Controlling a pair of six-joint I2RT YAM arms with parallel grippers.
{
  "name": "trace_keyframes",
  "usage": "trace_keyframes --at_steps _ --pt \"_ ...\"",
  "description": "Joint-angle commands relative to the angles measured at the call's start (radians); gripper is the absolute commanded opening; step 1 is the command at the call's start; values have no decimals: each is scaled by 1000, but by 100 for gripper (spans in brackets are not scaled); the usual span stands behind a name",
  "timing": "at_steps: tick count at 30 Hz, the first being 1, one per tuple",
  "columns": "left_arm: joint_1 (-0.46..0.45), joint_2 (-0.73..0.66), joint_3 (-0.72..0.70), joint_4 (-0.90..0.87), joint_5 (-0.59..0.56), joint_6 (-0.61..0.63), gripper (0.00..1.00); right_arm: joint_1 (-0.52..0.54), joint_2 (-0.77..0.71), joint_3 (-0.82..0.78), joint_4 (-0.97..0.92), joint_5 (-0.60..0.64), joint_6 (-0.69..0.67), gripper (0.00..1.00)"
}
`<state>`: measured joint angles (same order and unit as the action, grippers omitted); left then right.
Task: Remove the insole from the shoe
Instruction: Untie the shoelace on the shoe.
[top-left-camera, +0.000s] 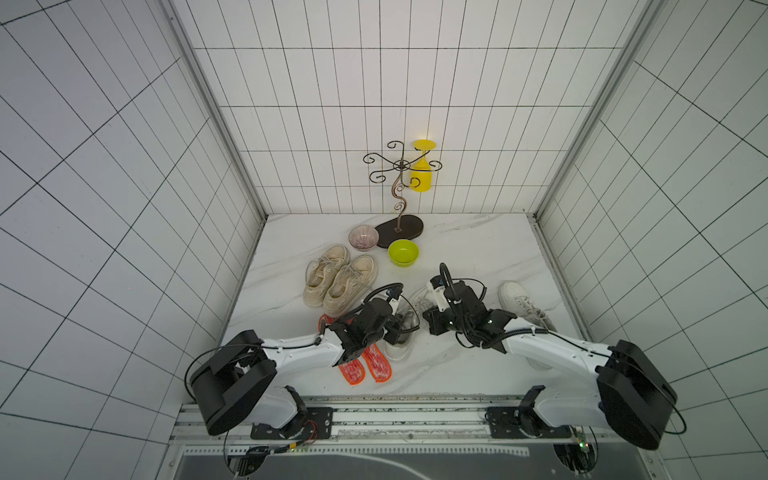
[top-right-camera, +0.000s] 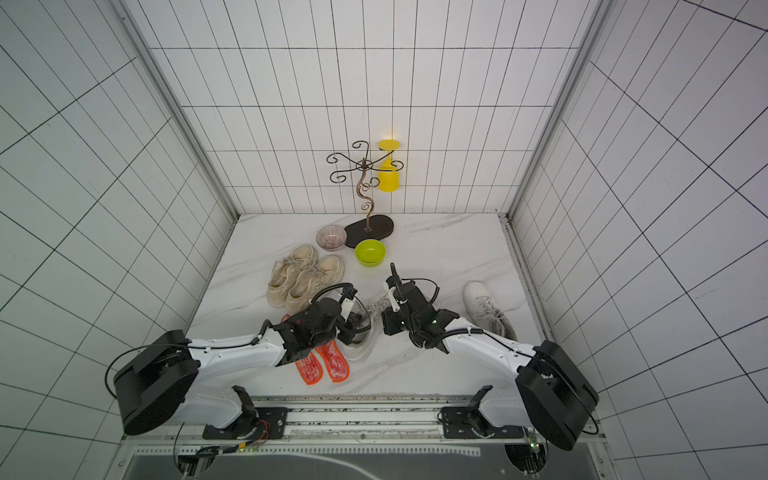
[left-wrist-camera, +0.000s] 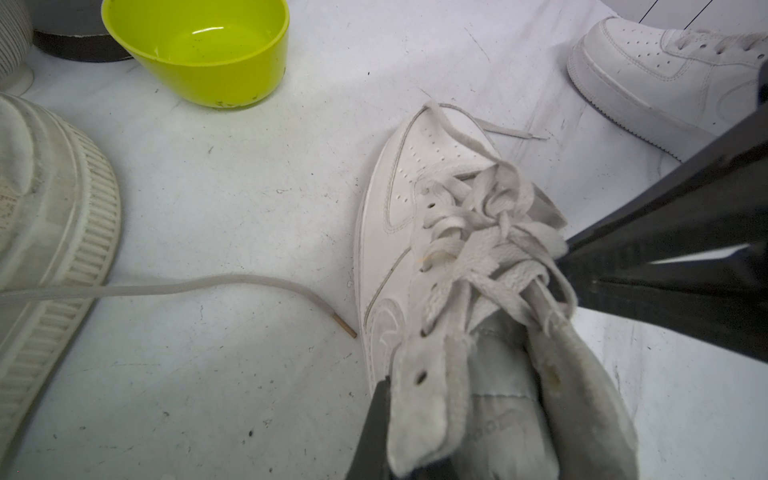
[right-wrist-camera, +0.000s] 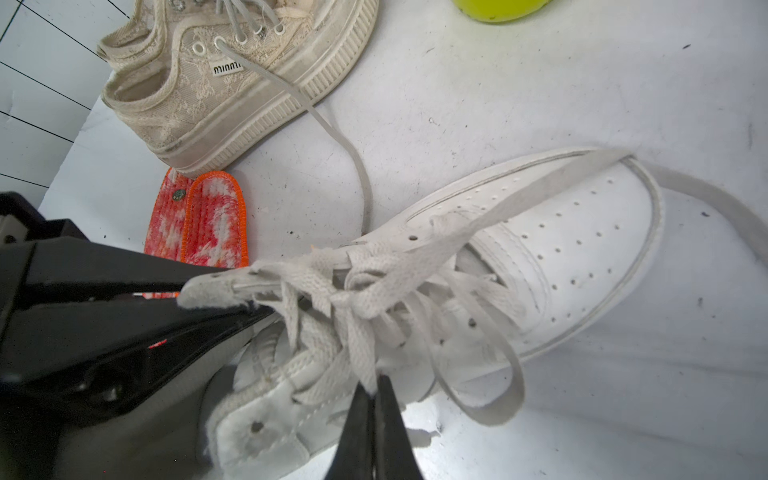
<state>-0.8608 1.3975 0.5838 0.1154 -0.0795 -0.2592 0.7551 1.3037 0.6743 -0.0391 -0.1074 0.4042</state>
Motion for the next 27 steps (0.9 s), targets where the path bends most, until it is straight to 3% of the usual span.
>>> trace_keyframes --at_steps 1,10,21,27 --pt "7 -22 -12 18 -62 -9 0 8 -31 -30 -48 118 13 0" --pt "37 -24 -16 -6 -134 -51 0 -36 -250 -96 -165 409 96 0" --pt "40 -19 -15 -4 -118 -49 0 -305 -376 -85 -264 414 126 0" --pt "40 -18 -15 -2 -111 -48 0 -379 -386 -87 -265 370 120 0"
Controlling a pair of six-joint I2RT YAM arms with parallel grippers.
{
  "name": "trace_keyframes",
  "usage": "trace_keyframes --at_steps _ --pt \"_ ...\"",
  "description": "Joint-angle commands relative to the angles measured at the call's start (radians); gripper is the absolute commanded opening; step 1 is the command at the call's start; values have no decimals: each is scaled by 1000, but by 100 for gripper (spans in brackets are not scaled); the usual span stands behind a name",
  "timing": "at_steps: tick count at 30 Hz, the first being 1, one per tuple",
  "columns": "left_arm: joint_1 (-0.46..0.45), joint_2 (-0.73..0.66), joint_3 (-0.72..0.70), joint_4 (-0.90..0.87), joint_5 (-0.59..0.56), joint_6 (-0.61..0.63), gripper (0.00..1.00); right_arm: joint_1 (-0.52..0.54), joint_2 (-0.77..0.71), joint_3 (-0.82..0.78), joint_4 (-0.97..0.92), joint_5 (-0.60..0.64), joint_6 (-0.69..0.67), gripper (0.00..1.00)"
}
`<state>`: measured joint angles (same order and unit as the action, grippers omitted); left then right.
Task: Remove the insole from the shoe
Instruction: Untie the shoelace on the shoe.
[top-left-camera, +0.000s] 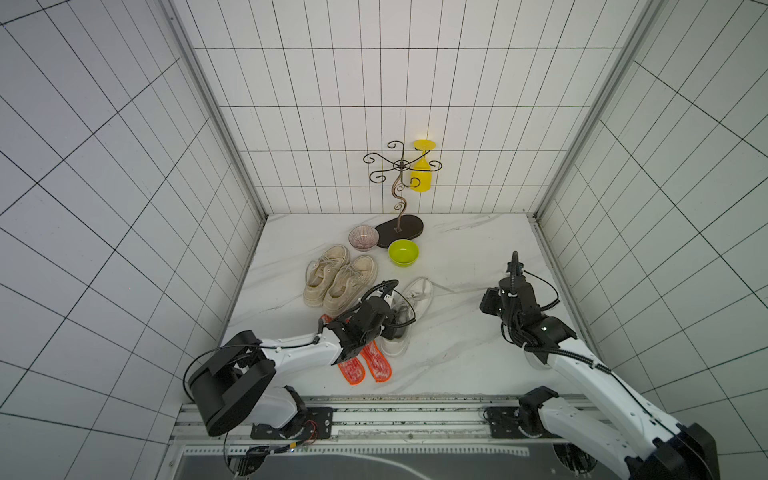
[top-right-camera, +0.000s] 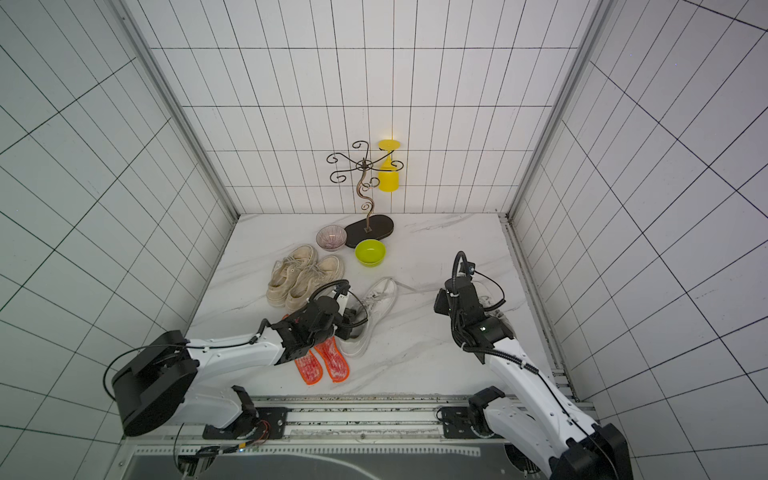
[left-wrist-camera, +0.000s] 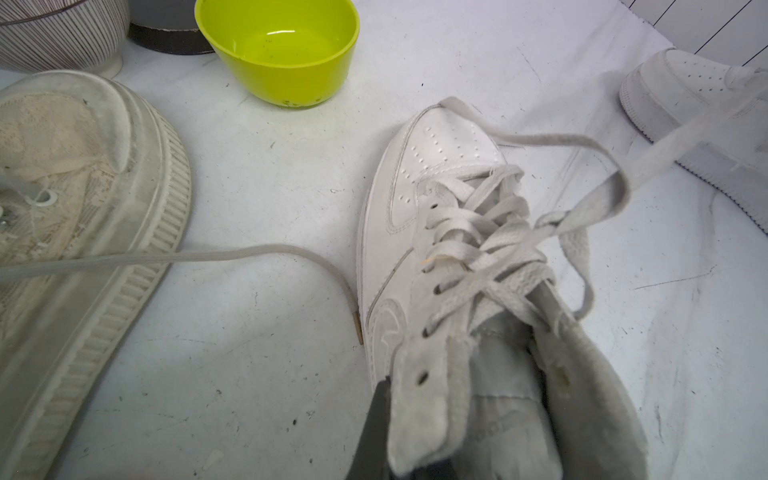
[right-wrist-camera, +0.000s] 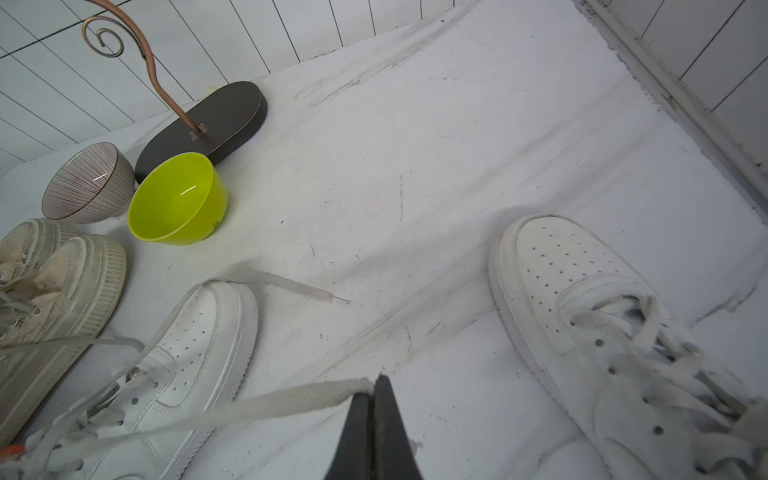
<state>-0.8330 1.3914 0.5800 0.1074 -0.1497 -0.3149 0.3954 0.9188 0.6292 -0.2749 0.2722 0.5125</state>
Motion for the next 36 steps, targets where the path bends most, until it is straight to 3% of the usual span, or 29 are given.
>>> trace_keyframes --at_steps 1,4,8,12,15,21,25,36 --pt "12 -11 -11 7 -36 9 0 -20 6 -42 -28 -30 1 0" --pt "11 -10 -12 26 2 11 0 -19 38 -41 9 -156 -48 0" --pt "-11 -9 -11 56 49 31 0 2 70 -23 6 -165 -68 40" --pt "-70 -3 6 65 53 70 0 64 73 22 0 -157 -128 62" --pt "-100 6 9 85 76 89 0 135 99 28 52 -275 -153 64" --pt "-120 20 14 110 135 104 0 324 179 45 91 -287 -195 64" --pt "-125 15 9 119 148 109 0 353 190 37 122 -312 -213 63" --pt "-133 10 11 112 166 127 0 420 247 68 111 -233 -231 55"
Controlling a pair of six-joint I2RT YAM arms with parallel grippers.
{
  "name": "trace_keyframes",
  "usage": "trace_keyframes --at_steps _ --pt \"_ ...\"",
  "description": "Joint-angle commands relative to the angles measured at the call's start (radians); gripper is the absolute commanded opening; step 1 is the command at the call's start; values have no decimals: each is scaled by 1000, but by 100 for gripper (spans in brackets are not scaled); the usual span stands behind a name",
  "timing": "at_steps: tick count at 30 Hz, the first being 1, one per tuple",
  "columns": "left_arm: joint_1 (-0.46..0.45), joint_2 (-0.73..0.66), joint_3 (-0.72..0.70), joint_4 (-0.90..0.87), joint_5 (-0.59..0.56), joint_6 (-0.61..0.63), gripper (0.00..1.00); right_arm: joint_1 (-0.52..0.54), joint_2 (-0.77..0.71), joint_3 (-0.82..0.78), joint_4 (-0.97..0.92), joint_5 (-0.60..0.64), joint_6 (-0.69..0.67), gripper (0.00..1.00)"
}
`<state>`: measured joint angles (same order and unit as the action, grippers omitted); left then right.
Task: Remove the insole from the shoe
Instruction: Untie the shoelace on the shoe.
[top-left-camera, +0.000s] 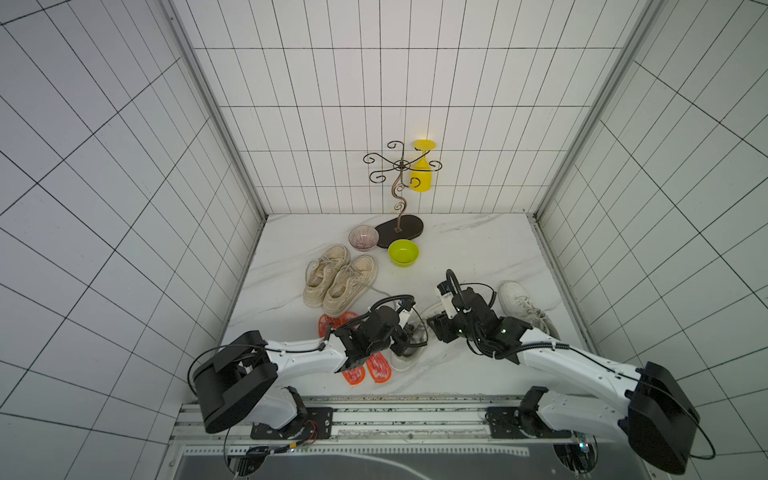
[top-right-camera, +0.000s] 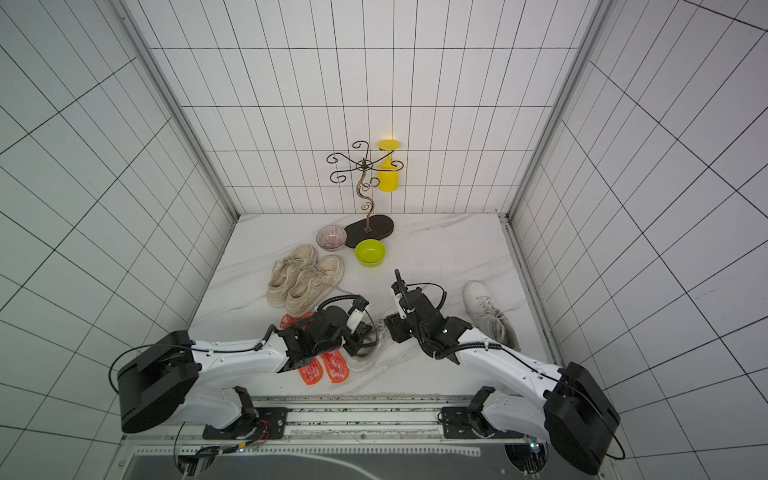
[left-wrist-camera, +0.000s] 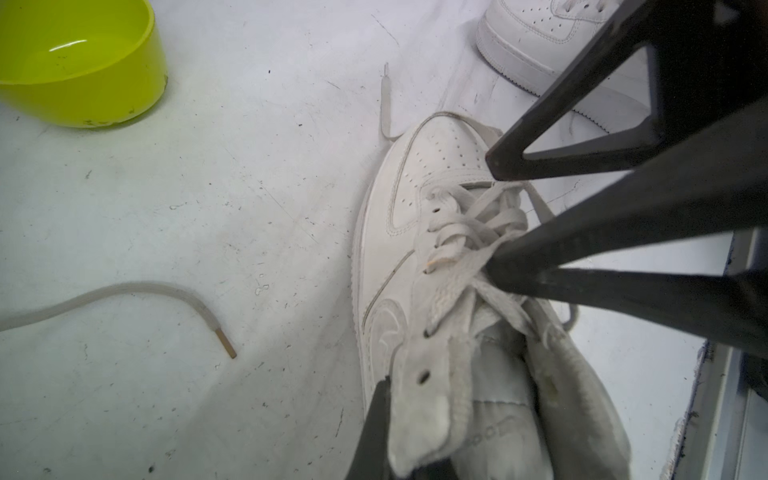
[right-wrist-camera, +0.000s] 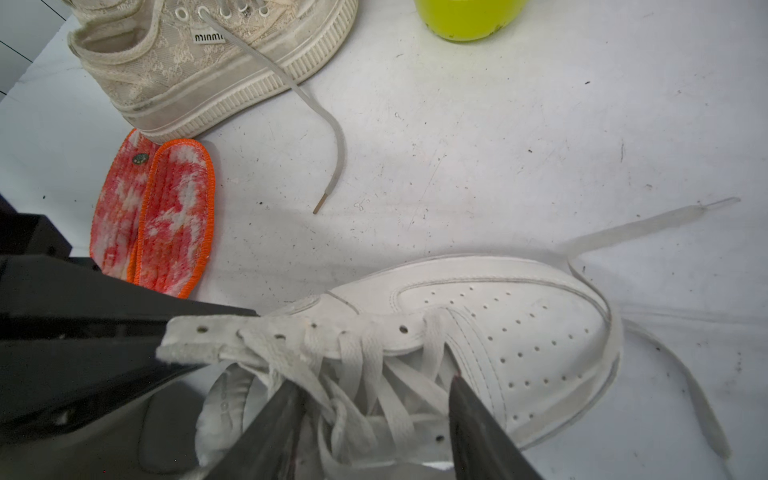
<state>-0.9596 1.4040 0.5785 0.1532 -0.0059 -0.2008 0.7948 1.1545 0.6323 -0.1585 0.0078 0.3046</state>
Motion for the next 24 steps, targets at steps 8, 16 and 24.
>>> trace_keyframes --at_steps 8,16,24 --pt "-11 -13 13 64 26 12 0 68 70 75 -52 270 3 41" --pt "-25 -29 18 58 42 8 0 81 80 81 -28 465 62 35" --pt "-95 -22 37 52 50 51 0 -46 125 115 -83 517 186 50"
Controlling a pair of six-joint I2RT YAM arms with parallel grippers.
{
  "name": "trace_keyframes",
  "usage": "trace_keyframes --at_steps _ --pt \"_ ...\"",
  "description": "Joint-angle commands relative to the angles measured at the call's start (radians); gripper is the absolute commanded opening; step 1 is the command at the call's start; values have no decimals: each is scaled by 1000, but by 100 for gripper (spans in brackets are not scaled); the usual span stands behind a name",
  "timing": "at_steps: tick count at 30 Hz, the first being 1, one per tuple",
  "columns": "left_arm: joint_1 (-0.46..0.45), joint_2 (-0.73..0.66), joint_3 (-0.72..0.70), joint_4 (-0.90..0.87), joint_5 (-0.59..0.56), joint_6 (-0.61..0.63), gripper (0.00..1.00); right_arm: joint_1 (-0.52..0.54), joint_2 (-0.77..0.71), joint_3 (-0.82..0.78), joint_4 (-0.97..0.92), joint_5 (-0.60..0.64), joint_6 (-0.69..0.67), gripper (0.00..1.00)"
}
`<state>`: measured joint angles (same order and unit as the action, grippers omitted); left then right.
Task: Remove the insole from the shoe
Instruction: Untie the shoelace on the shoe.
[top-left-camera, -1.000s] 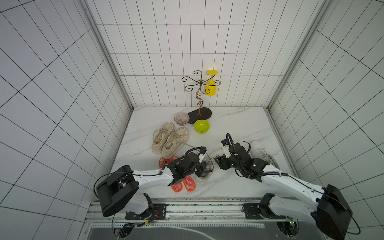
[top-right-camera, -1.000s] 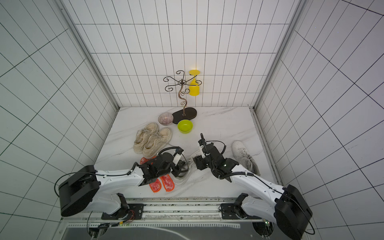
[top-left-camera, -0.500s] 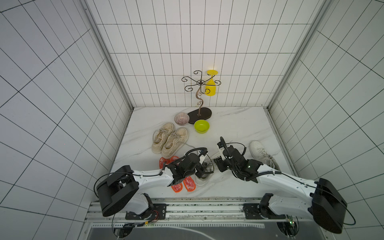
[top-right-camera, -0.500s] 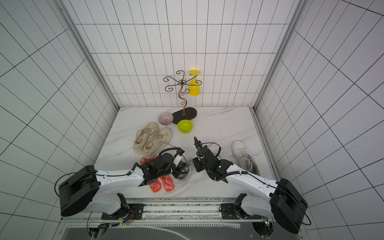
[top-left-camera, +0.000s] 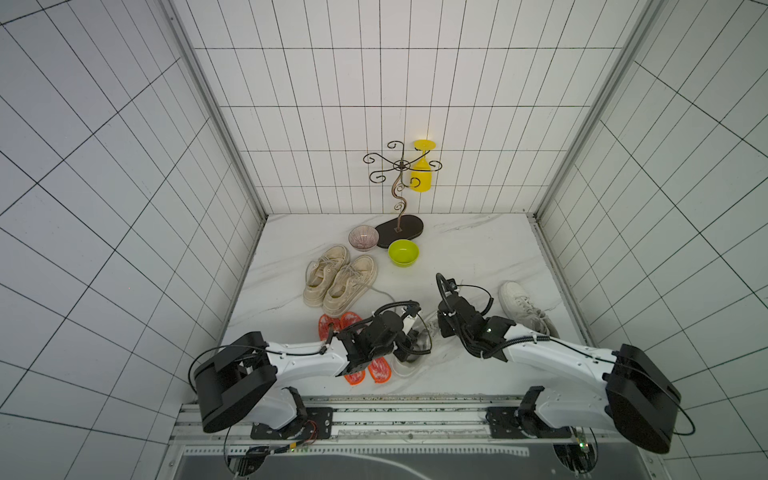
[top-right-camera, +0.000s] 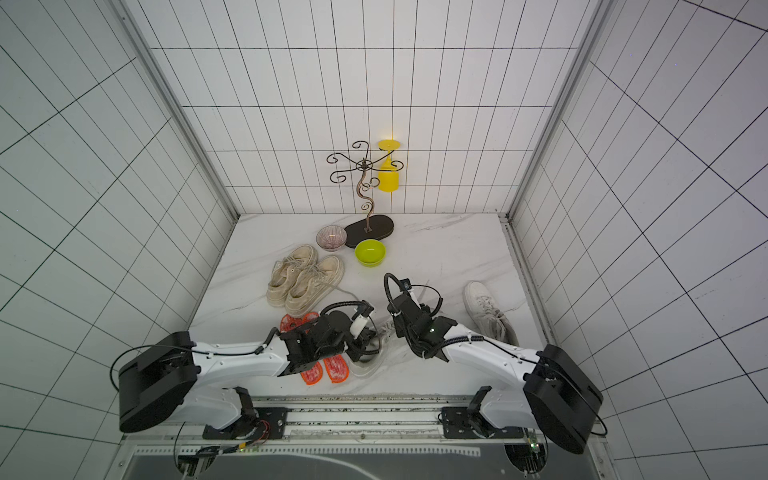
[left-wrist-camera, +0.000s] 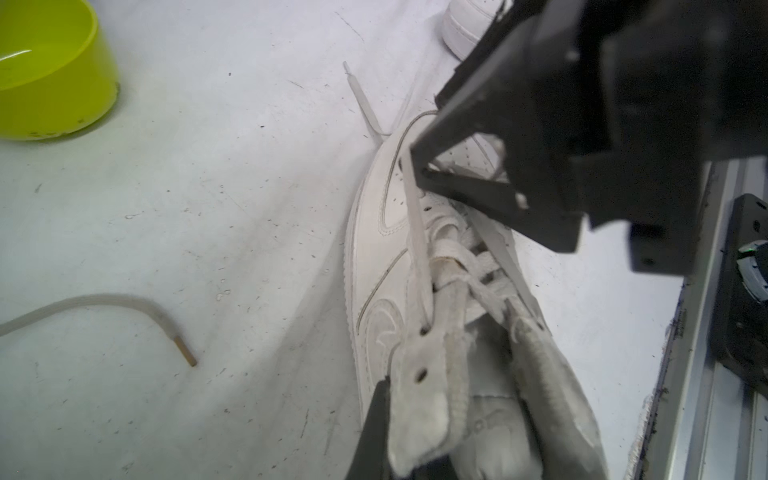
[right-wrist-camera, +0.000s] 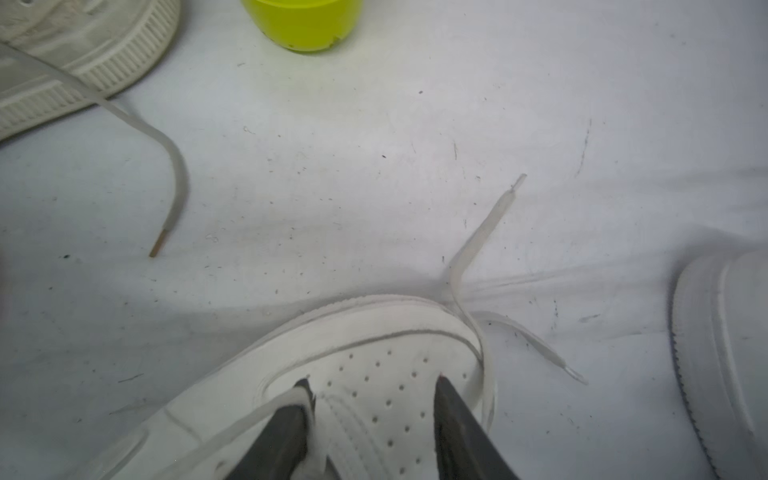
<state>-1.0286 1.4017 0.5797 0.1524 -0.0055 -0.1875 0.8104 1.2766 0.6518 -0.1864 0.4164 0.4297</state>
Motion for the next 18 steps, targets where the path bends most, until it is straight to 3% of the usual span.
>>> trace_keyframes --at_steps 1,6,18 --pt "-29 -19 41 46 57 42 0 -69 1 98 -53 110 61 52" --pt "-43 -62 33 55 71 52 0 -112 9 120 -95 148 83 60" --pt "-45 -123 -1 34 44 85 0 -426 -57 116 -107 40 96 76"
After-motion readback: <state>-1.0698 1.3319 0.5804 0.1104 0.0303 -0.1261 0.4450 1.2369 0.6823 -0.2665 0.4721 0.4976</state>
